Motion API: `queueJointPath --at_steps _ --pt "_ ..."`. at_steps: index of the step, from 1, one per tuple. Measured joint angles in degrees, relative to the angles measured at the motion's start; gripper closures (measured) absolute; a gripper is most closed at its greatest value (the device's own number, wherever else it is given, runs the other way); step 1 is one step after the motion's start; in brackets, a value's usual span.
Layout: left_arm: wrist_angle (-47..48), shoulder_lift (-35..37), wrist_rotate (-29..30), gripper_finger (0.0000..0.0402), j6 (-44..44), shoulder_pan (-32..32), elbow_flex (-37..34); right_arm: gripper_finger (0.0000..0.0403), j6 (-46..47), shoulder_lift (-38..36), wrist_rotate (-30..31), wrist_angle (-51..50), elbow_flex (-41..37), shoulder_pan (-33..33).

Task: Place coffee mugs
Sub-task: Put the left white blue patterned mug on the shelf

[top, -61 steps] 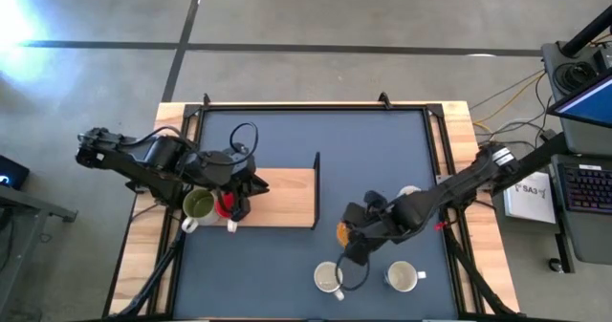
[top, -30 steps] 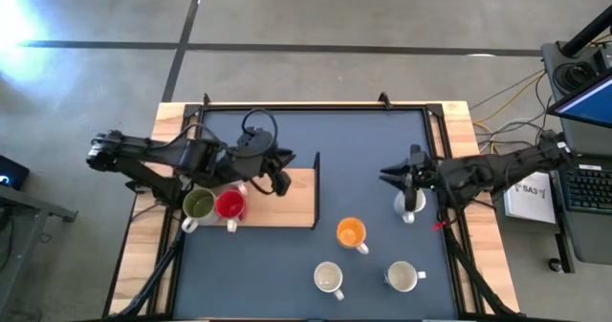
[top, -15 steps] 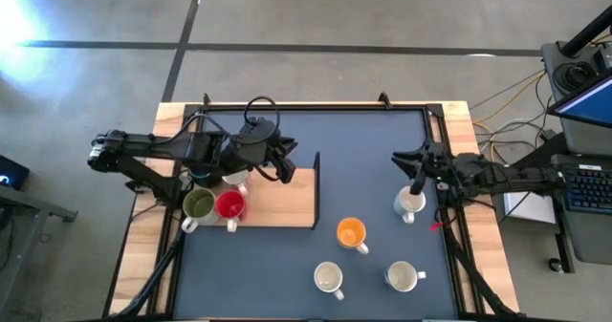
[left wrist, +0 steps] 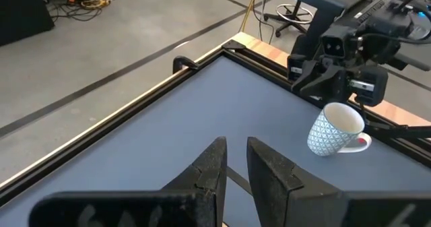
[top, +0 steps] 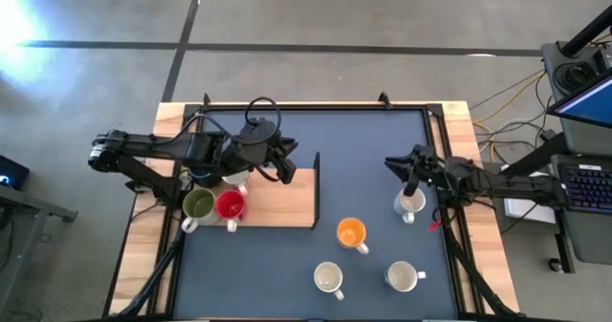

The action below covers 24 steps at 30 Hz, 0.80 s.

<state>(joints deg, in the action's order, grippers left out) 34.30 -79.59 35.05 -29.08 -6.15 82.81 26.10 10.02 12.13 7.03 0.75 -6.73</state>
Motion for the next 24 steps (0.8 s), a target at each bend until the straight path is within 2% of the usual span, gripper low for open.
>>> queueJointPath --at_steps 4,9,12,18,24 --pt "0.05 -0.28 -0.03 0.0361 -0.35 0.0 0.0 0.0328 -2.09 0.18 0.2 1.36 -0.02 -0.66" --pt "0.08 -0.7 -1.86 0.0361 -1.6 0.0 0.0 0.033 1.7 0.22 6.5 0.88 -0.02 -0.69" --pt "-0.22 -0.97 -9.33 0.0361 -3.67 0.04 0.0 0.0328 4.25 0.22 7.65 0.76 -0.04 -0.71" --pt "0.01 -3.39 -26.03 0.0361 -4.53 -0.88 0.0 0.033 1.85 0.27 7.81 0.32 -0.04 -0.71" --pt "0.36 -6.19 -47.74 0.0361 -2.69 -2.8 0.0 0.0325 1.81 0.27 7.33 0.3 -0.06 -0.69"
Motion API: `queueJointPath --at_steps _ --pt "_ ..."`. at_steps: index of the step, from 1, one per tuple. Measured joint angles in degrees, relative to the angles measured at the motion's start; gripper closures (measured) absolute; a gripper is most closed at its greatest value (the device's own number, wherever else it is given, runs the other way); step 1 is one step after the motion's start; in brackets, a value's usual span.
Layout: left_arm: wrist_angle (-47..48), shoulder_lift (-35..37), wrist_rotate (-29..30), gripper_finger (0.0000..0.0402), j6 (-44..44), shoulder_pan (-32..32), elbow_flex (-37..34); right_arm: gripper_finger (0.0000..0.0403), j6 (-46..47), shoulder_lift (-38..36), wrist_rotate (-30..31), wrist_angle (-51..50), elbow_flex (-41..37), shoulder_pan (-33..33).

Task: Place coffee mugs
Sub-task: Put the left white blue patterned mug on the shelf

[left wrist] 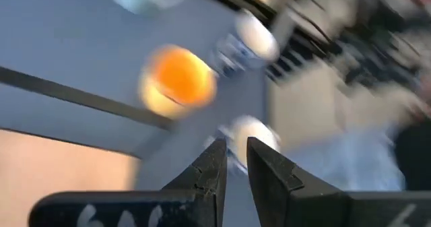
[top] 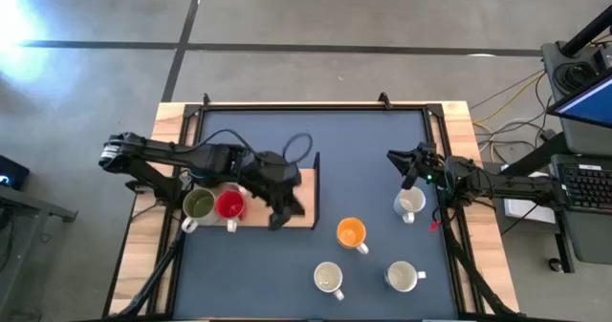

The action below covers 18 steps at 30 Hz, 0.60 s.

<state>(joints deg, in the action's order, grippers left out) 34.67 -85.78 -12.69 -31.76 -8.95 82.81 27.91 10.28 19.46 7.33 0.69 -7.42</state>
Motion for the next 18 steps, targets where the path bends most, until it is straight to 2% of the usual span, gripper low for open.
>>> queueJointPath --at_steps 2,4,9,14,18 --pt "0.21 -0.38 -4.22 0.0361 1.36 -1.17 0.0 0.0323 0.02 0.0 -0.01 0.0 -0.01 0.0" --pt "0.99 -0.57 -5.9 0.0361 2.53 -2.39 0.0 0.0323 0.06 0.0 -0.02 0.0 -0.01 0.0" --pt "2.87 -0.57 -6.32 0.0361 4.39 -5.21 0.0 0.0329 0.08 0.0 -0.02 0.0 -0.01 0.0" --pt "2.79 -0.57 -4.29 0.0361 4.89 -9.05 0.0 0.0328 0.13 0.0 -0.02 0.0 -0.01 0.0" --pt "2.12 -0.57 0.89 0.0361 3.46 -12.28 0.0 0.0322 0.13 0.0 0.0 0.0 -0.01 0.0"
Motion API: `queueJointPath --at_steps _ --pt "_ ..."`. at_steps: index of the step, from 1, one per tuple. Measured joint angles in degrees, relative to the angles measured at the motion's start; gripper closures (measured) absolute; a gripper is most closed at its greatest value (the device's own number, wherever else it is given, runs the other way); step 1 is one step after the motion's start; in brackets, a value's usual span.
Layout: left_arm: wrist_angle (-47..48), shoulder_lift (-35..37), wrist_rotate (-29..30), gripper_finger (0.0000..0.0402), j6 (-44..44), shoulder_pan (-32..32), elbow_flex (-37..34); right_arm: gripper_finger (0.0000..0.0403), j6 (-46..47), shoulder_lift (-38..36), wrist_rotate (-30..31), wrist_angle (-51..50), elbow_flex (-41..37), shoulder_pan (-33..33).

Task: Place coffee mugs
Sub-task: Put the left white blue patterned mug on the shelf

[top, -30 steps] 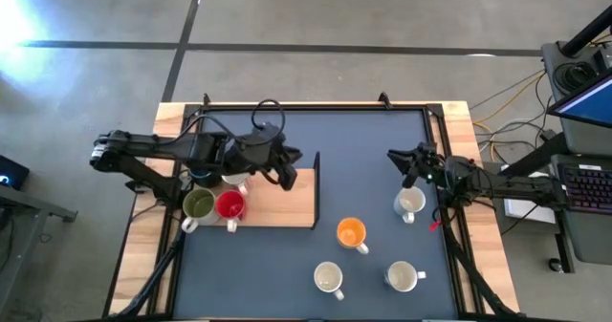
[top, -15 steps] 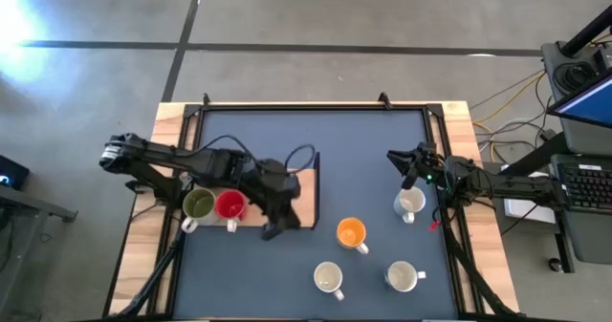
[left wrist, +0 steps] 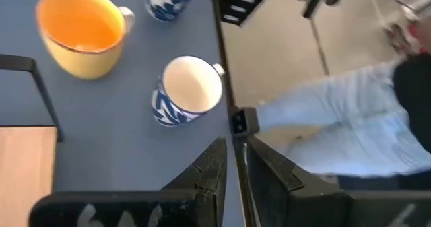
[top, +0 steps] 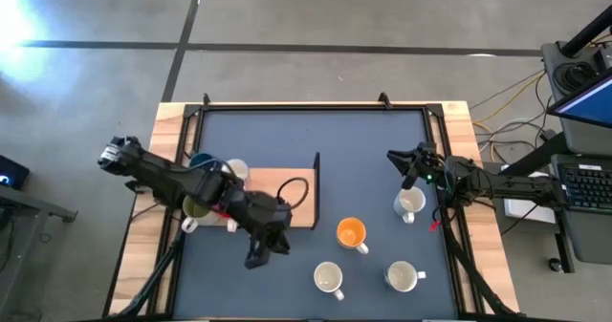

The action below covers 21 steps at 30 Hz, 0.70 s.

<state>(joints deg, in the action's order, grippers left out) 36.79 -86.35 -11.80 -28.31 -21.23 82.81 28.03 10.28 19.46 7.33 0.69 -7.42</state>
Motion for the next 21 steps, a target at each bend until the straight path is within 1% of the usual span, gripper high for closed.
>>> queueJointPath --at_steps 5,7,9,13,15,18,21 --pt "-2.72 -0.57 10.78 0.0361 -4.23 -3.65 0.0 0.0318 0.02 0.0 0.0 0.02 -0.02 0.0" --pt "-5.13 -1.57 15.18 0.0361 -6.14 -4.81 0.0 0.0319 0.02 0.0 0.0 0.02 -0.02 0.02" --pt "-8.38 -2.92 18.33 0.0361 -8.45 -5.74 0.0 0.0323 0.02 0.0 0.0 0.02 -0.02 0.0" --pt "-16.39 -6.56 19.3 0.0361 -14.19 -6.91 0.0 0.0329 0.01 0.0 -0.01 0.03 -0.02 0.0" --pt "-17.74 -8.92 19.34 0.0361 -15.12 -7.31 1.34 0.033 0.0 0.0 -0.02 0.04 -0.02 0.0" --pt "-13.04 -13.59 19.63 0.0361 -15.64 -7.78 7.27 0.0328 0.01 0.0 -0.01 0.03 -0.02 0.0" --pt "-4.08 -19.38 20.4 0.0361 -14.02 -8.41 16.74 0.0324 0.01 0.01 -0.01 0.04 -0.02 0.0"
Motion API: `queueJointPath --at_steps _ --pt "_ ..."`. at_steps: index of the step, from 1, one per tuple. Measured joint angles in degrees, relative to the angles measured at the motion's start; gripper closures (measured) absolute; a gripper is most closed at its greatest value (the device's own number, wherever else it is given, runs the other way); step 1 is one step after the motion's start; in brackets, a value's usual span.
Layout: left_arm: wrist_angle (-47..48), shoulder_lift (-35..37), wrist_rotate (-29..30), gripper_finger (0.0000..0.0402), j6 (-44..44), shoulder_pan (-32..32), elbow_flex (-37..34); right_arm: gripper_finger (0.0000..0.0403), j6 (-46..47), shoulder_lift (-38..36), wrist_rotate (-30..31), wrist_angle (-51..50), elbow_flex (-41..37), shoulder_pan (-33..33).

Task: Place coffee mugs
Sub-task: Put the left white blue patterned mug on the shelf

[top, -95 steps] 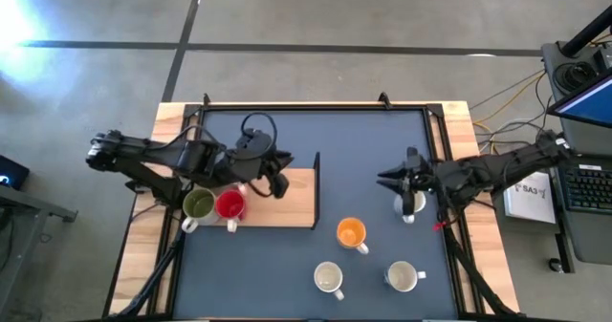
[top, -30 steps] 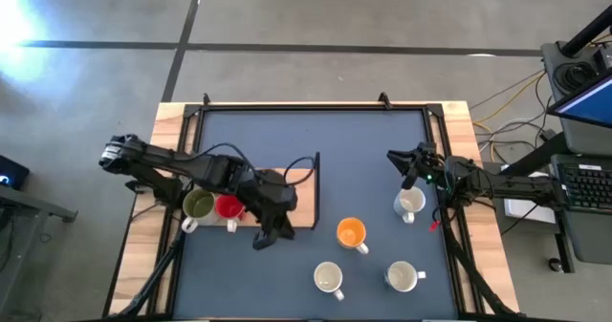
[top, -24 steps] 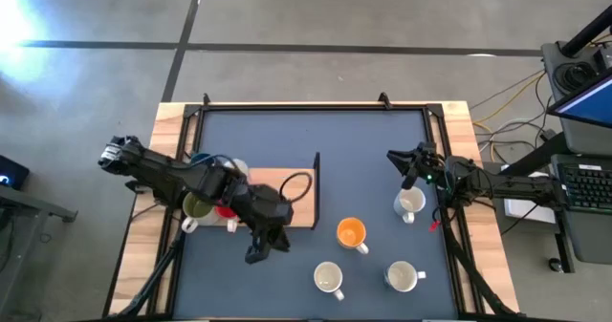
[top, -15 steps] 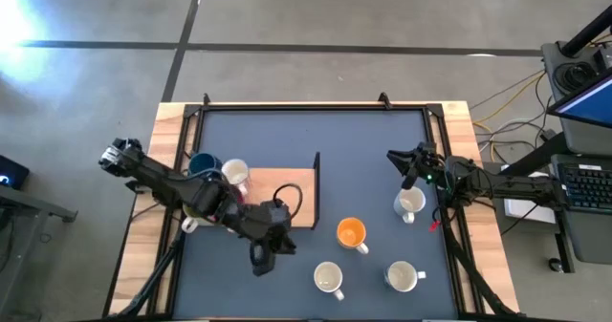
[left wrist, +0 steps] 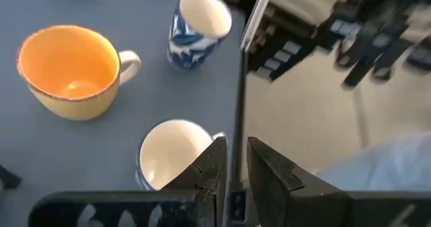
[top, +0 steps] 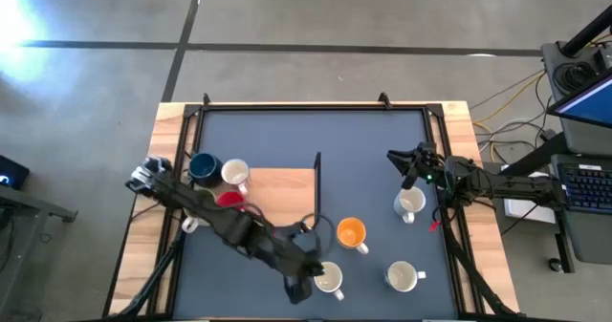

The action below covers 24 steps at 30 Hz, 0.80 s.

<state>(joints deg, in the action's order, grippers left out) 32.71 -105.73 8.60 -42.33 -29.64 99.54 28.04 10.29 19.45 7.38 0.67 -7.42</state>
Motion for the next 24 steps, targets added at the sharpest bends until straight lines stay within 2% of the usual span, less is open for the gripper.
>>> queueJointPath --at_steps 6,9,15,19,24 --pt "23.72 -14.03 1.08 0.0361 0.94 -0.62 24.7 0.0322 0.0 -0.01 0.0 0.0 0.0 0.0" --pt "32.42 -21.28 1.38 0.0359 0.32 -0.61 35.79 0.0327 0.0 0.0 -0.01 0.0 -0.02 0.0" --pt "20.35 -18.9 -2.39 0.0323 -4.85 -1.13 23.42 0.0329 0.01 0.06 0.05 0.16 -0.02 0.02" --pt "19.57 -19.11 -2.88 0.0299 -6.56 -2.06 21.77 0.0324 -0.01 0.05 0.03 0.16 -0.02 0.0" --pt "20.25 -21.06 -3.62 0.0287 -3.91 -3.26 22.35 0.0321 -0.01 0.01 0.04 -0.02 -0.02 0.0"
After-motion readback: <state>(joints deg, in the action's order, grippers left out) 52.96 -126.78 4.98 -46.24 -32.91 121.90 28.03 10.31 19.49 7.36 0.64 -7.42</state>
